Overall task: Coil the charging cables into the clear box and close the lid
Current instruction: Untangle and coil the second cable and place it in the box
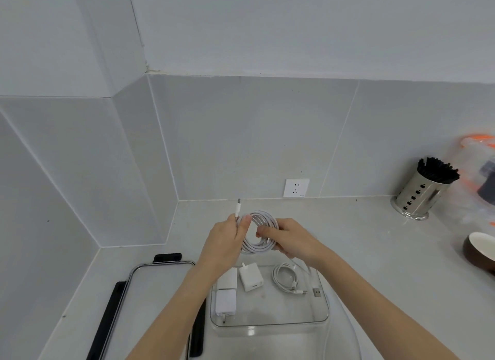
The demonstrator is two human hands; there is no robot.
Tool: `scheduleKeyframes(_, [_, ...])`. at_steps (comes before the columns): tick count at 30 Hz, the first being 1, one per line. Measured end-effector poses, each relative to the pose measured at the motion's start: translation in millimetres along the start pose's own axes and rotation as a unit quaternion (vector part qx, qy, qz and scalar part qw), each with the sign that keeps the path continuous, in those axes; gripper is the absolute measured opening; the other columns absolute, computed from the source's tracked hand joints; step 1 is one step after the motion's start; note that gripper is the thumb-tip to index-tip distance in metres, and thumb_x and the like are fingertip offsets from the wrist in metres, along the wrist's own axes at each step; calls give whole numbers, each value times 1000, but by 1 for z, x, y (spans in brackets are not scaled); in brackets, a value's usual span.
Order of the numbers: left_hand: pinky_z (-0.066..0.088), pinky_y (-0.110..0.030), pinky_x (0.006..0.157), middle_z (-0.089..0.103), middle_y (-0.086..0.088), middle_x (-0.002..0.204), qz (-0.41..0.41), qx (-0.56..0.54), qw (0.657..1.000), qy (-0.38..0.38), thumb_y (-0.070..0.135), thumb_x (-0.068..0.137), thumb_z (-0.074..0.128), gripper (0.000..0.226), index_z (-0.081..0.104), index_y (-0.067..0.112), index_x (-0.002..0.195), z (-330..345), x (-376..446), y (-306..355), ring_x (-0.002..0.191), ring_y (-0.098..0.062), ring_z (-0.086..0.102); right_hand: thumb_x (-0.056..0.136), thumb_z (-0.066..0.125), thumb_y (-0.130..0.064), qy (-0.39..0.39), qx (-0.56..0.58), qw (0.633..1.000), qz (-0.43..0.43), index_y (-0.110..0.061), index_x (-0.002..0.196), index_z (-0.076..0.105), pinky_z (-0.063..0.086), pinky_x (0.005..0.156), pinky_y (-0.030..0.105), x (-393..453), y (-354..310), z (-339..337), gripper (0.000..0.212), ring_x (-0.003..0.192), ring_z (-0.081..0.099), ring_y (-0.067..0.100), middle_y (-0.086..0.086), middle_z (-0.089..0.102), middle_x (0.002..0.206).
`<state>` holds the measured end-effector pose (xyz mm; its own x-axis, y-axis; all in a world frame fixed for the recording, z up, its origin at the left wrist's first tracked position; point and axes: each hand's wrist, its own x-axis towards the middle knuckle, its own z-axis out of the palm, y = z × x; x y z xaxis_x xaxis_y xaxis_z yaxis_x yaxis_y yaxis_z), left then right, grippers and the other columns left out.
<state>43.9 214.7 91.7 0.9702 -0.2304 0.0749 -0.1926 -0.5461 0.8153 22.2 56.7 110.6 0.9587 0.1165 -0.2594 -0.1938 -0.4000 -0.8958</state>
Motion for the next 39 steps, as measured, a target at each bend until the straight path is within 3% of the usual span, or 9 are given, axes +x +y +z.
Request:
scheduleKeyframes(6, [52, -24, 52, 42, -2, 59, -24, -97, 990, 99, 34, 96, 37, 39, 39, 18, 61, -16, 10, -3, 46, -11, 45, 84, 56, -16, -114, 307, 942, 78, -14, 95, 60, 26, 32, 16, -5, 9, -29, 11, 37, 31, 7, 0, 45, 53])
scheduleKeyframes(11, [38, -13, 36, 43, -4, 57, -87, -179, 970, 138, 32, 96, 39, 39, 41, 13, 63, -13, 10, -9, 34, -4, 48, 32, 84, -7, -106, 544, 832, -16, -7, 71, 74, 54, 52, 23, -4, 23, -37, 40, 56, 67, 18, 9, 72, 67])
scheduleKeyframes(14, [40, -17, 37, 43, -5, 56, -105, -191, 964, 152, 32, 97, 38, 41, 39, 12, 61, -6, 6, -6, 33, -4, 48, 50, 75, -1, -52, 505, 860, -53, -12, 83, 76, 58, 66, 26, -1, 24, -31, 35, 80, 72, 17, 8, 74, 88])
scheduleKeyframes(19, [43, -30, 53, 44, -4, 55, -110, -171, 961, 186, 31, 97, 36, 42, 40, 12, 60, -2, 7, 2, 46, -19, 50, 86, 56, -1, -1, 398, 917, -31, -5, 109, 62, 53, 58, 22, 3, 23, -4, 24, 62, 63, 15, 8, 67, 76])
scheduleKeyframes(23, [42, -20, 45, 46, -4, 55, -113, -165, 960, 196, 32, 98, 35, 40, 41, 12, 63, 2, 9, 3, 45, -17, 51, 88, 58, -11, 89, 244, 965, 29, -8, 83, 65, 37, 43, 23, 10, 26, 10, 8, 44, 47, 14, 6, 58, 60])
scheduleKeyframes(28, [42, -34, 60, 52, -9, 55, -116, -170, 953, 221, 33, 97, 34, 38, 45, 10, 69, 2, 14, 2, 48, -19, 50, 90, 54, -17, -23, 226, 972, 63, -5, 78, 65, 44, 40, 22, 3, 26, 18, 21, 43, 57, 16, 8, 66, 59])
scheduleKeyframes(33, [48, -33, 52, 52, -10, 55, -131, -218, 942, 217, 35, 97, 36, 36, 45, 12, 70, 4, 14, 7, 46, -19, 49, 97, 39, -35, -86, 238, 959, 128, 0, 91, 69, 57, 73, 31, 7, 29, 24, 47, 86, 70, 28, 17, 72, 92])
scheduleKeyframes(36, [39, -19, 34, 52, -11, 56, -135, -219, 947, 194, 34, 97, 36, 37, 43, 13, 68, 8, 8, 9, 42, -20, 47, 100, 32, -29, 9, 453, 882, 133, 2, 103, 60, 52, 78, 35, 19, 32, 26, 42, 90, 66, 29, 17, 71, 87])
scheduleKeyframes(39, [43, -17, 36, 54, -10, 58, -119, -188, 961, 166, 35, 97, 34, 38, 47, 9, 73, 10, 3, 8, 45, -21, 54, 100, 34, -17, 131, 583, 796, 95, 2, 118, 50, 53, 74, 34, 28, 31, 16, 31, 83, 64, 26, 17, 67, 88])
